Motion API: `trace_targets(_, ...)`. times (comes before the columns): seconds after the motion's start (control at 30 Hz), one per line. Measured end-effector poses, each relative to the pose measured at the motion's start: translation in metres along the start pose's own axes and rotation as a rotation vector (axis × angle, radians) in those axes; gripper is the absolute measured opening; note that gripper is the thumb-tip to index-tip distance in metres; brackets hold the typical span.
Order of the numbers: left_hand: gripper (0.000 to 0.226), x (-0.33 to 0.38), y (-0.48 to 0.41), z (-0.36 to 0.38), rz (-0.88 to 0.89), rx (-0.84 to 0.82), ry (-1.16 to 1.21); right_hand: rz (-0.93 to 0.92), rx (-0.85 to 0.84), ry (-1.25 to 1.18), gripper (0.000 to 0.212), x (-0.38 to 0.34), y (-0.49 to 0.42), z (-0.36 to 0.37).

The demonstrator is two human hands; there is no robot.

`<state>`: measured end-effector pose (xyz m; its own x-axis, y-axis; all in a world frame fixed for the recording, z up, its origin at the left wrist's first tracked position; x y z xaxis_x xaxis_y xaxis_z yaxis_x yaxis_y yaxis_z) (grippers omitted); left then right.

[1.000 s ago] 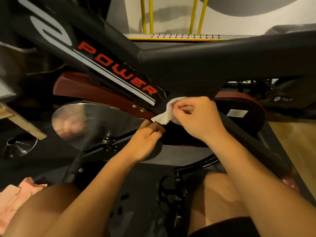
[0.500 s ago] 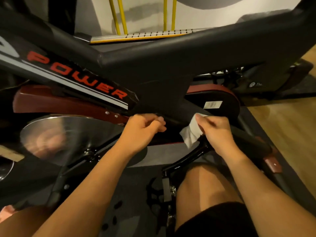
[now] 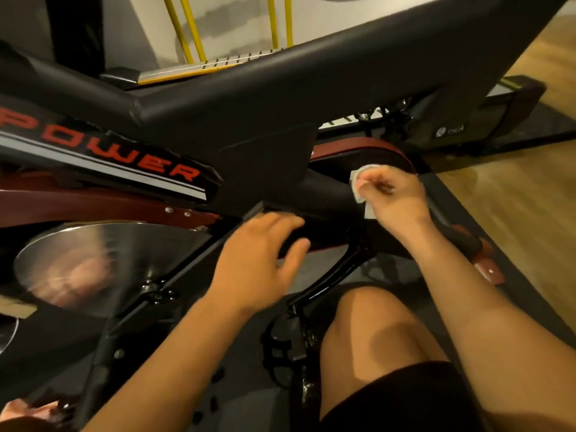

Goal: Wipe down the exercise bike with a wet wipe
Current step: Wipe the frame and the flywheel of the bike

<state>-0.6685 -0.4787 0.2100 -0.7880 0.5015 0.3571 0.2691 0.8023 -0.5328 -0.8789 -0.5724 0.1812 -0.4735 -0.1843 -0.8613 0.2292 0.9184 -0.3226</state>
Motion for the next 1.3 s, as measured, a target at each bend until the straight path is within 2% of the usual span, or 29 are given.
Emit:
trace_targets(0.03,0.047,0.014,0.006,0.013,0.130,-0.036,-0.151,-0.140,-0.036,0.042,0.017,-0.021,0.002,0.011)
trace_targets(0.1,0.069,0.013,0.016,0.046,0.239,-0.177,-0.482,-0.318,-0.135,0.098,0.029,-0.051,0.017,0.039)
trace_targets(0.17,0.084,-0.009,0.024,0.068,0.286,-0.309,-0.754,-0.350,-0.189,0.083,0.041,-0.051,0.030,0.048)
trace_targets(0.23,0.086,-0.023,0.028,0.073,0.294,-0.353,-0.875,-0.314,-0.156,0.102,0.040,-0.018,0.029,0.032)
trace_targets(0.33,0.089,-0.028,0.027,0.076,0.256,-0.380,-0.919,-0.092,-0.137,0.275,0.035,0.059,0.018,-0.005)
trace_targets(0.43,0.091,-0.024,0.025,0.078,0.242,-0.356,-0.934,-0.020,-0.119,0.234,0.032,0.067,0.019,-0.013)
trace_targets(0.57,0.090,-0.014,0.024,0.077,0.207,-0.362,-0.887,-0.366,-0.168,0.030,0.040,-0.025,0.041,0.025)
trace_targets(0.6,0.088,-0.010,0.023,0.076,0.209,-0.371,-0.871,-0.390,-0.191,0.032,0.043,-0.028,0.041,0.031)
trace_targets(0.7,0.086,-0.003,0.017,0.074,0.254,-0.400,-0.921,-0.254,-0.181,0.075,0.043,0.026,0.028,0.019)
trace_targets(0.83,0.084,0.015,-0.004,0.094,0.304,-0.461,-0.990,0.082,-0.062,0.263,0.038,0.146,0.020,-0.036)
trace_targets(0.93,0.071,0.033,-0.010,0.118,0.337,-0.559,-1.014,0.160,-0.023,0.235,0.035,0.153,0.015,-0.042)
trace_targets(1.0,0.062,0.037,-0.008,0.124,0.369,-0.617,-1.003,0.111,0.006,0.137,0.031,0.123,0.024,-0.031)
trace_targets(1.1,0.069,0.032,-0.009,0.122,0.402,-0.628,-1.043,-0.102,-0.028,0.031,0.043,0.070,0.050,-0.010)
trace_targets(1.17,0.069,0.035,-0.008,0.121,0.413,-0.654,-1.057,-0.187,-0.057,0.025,0.050,0.057,0.048,-0.003)
trace_targets(1.3,0.068,0.038,-0.012,0.118,0.447,-0.653,-1.048,-0.320,-0.112,0.014,0.046,0.050,0.037,0.004)
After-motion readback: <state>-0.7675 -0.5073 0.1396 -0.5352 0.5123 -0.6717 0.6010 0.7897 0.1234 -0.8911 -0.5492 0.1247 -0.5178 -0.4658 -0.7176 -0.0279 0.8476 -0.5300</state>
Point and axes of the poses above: each hand's wrist, its own y-axis away from the middle knuckle, its own z-axis out of the palm, x = y × z, the point moved 10 cm from there along -y, towards the middle knuckle, and after that the axes turned 5 degrees about x, right-handed, at the moved point
